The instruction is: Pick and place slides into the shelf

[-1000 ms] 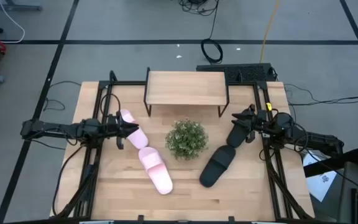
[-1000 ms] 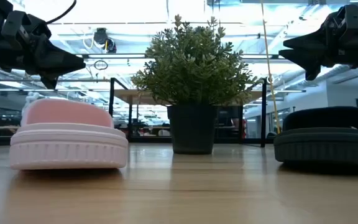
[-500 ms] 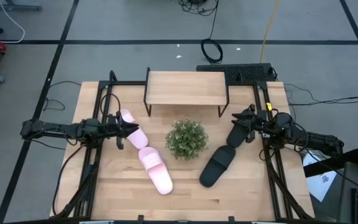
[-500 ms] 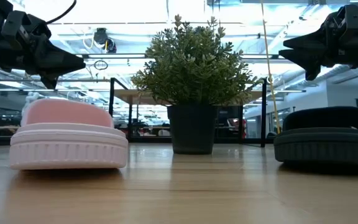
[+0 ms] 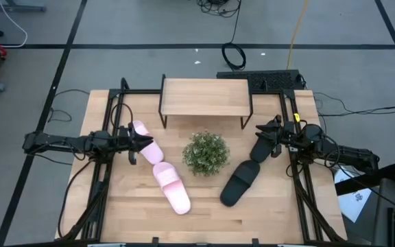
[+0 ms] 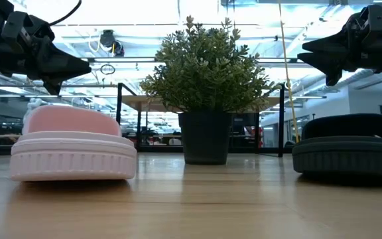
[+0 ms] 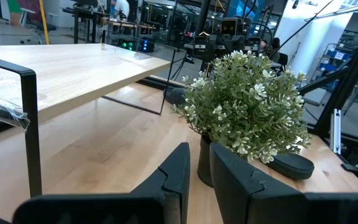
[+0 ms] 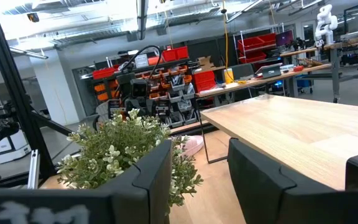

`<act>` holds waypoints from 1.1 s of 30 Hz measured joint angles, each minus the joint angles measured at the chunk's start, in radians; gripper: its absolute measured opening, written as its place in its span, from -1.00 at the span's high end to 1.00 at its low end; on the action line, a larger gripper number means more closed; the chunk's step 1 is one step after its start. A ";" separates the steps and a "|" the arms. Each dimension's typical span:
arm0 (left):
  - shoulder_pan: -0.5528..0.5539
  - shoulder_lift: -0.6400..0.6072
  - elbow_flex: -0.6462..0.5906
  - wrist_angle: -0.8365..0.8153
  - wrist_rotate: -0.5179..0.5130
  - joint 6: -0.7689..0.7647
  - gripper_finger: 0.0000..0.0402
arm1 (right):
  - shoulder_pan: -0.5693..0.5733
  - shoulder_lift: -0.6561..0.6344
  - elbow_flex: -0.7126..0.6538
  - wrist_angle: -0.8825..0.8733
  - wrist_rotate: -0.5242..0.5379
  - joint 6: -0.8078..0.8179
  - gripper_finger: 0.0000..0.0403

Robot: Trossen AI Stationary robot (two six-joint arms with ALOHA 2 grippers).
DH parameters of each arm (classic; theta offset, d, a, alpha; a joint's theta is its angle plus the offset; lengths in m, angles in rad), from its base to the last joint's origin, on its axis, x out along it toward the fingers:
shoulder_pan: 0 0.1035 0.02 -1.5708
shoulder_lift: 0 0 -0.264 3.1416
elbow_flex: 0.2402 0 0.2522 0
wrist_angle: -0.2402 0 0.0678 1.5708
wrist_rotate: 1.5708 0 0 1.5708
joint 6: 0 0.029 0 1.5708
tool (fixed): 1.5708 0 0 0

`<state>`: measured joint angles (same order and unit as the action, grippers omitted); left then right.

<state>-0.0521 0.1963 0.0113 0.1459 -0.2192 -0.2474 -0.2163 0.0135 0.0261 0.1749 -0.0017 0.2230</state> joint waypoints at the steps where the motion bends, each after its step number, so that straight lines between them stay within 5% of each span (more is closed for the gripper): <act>1: 0.000 0.000 0.000 0.000 0.000 0.000 0.69 | 0.000 0.000 0.000 0.000 0.000 0.000 0.26; 13: 0.000 0.000 0.000 0.000 0.000 0.000 0.69 | 0.000 0.000 0.000 0.032 0.054 0.022 0.26; 22: 0.000 0.000 0.000 0.000 0.000 0.000 0.69 | 0.002 0.000 0.000 0.062 0.052 0.522 0.26; 29: 0.000 0.000 0.000 0.000 0.000 0.000 0.69 | 0.002 0.000 0.000 0.197 0.056 0.442 0.26; 33: 0.000 0.000 0.000 0.000 0.000 0.004 0.69 | 0.002 0.000 0.000 0.362 0.153 0.434 0.26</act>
<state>-0.0519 0.1963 0.0113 0.1463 -0.2193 -0.2438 -0.2142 0.0135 0.0261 0.5366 0.1513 0.6574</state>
